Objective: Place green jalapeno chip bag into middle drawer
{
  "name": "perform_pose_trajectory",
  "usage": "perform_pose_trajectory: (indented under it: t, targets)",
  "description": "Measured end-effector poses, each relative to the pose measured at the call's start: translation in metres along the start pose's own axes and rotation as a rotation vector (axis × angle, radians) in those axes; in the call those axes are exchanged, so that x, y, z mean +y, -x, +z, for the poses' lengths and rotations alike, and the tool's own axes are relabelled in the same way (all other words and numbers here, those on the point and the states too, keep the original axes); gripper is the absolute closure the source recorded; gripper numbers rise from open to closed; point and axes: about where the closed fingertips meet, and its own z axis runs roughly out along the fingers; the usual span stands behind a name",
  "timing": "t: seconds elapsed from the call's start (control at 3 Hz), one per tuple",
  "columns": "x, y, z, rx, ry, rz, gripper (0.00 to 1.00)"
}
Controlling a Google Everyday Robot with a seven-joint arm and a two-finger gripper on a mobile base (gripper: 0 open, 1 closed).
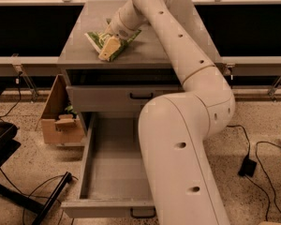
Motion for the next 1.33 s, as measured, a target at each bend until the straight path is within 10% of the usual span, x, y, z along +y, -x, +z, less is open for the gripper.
perform_pose_trajectory:
  t: [0.67,1.33]
  targets:
    - [0.0,0.0,0.0,0.0,0.0,0.0,1.0]
    - [0.003,0.065,-0.098,0.092,-0.096,-0.233,1.0]
